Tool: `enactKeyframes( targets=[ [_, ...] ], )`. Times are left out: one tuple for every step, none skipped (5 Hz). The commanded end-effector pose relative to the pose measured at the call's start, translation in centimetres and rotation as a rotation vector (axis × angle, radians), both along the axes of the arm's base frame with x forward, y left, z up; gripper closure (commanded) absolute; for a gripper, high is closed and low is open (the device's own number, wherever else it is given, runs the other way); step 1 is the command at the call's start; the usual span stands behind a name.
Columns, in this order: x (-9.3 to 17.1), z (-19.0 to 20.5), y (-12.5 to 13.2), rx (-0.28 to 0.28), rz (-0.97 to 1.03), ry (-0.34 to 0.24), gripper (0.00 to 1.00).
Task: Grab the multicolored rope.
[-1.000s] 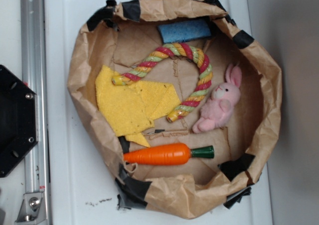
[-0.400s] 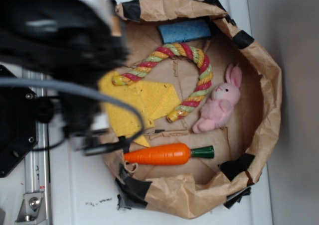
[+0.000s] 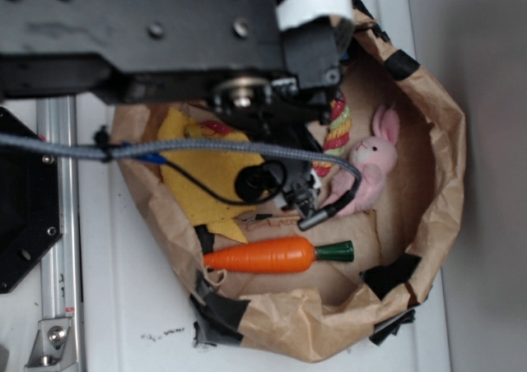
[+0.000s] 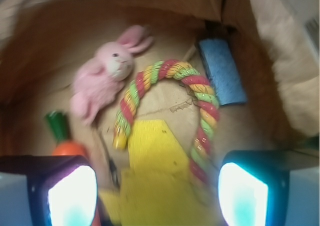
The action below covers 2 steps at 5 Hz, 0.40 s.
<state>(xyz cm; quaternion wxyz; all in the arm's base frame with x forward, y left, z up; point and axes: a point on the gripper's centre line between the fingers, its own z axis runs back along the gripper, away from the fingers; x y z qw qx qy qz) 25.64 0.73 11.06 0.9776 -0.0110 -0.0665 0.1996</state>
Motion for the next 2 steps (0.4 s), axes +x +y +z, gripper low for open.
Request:
enactKeyframes(
  targets=[
    [2.4,-5.4,-0.2,-0.032,-0.026,-0.043,0.0],
    [3.8,-7.6,-0.6,-0.062,-0.086,-0.023,0.0]
  ],
)
